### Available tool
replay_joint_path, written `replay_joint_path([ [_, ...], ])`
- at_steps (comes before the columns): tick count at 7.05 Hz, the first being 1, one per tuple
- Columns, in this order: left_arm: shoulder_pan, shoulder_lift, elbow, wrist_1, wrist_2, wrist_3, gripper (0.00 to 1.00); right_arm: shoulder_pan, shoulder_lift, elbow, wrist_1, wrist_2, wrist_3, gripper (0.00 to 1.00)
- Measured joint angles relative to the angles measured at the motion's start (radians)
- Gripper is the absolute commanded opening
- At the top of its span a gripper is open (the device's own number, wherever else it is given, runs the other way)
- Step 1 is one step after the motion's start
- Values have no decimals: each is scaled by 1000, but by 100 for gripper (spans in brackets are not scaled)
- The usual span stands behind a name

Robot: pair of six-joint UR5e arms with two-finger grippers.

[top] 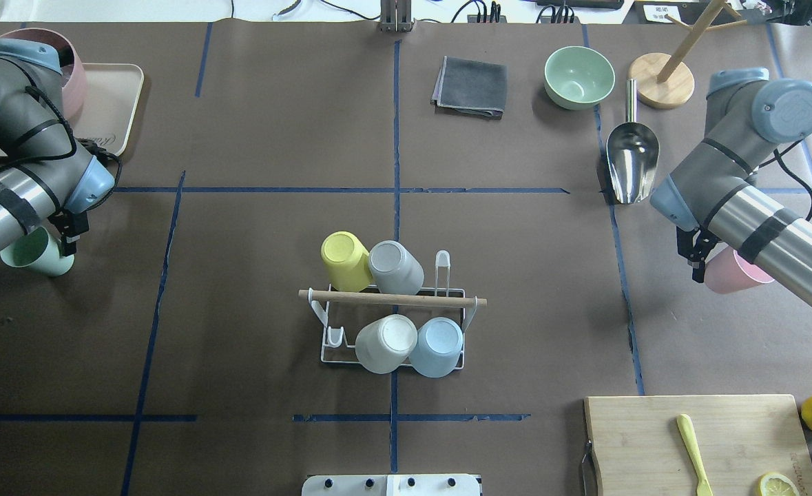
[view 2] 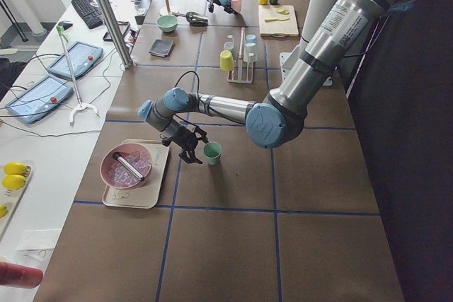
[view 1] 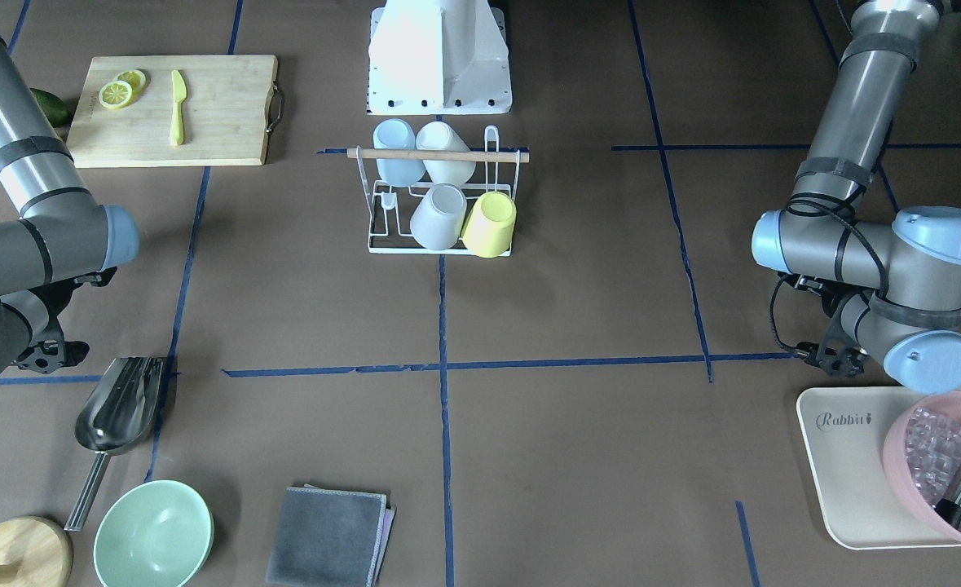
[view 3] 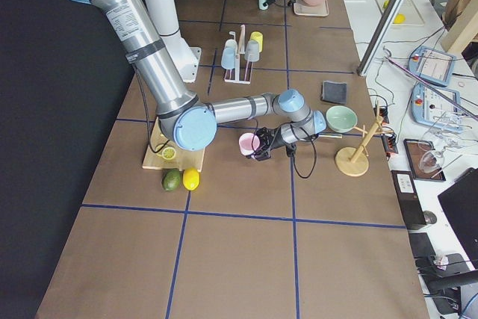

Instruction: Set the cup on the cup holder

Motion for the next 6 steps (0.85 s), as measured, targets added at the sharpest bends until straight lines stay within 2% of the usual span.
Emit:
replay_joint_path([
  [2,9,1,8,35,-17,0,100,45,38,65,-19,-43,2,9],
  [5,14,5,8,80,-19,1,99,142,36,251,12,-52,-3,8],
  [6,17,7,7,82,-20,1,55,159,31,296,60,-61,-6,5],
])
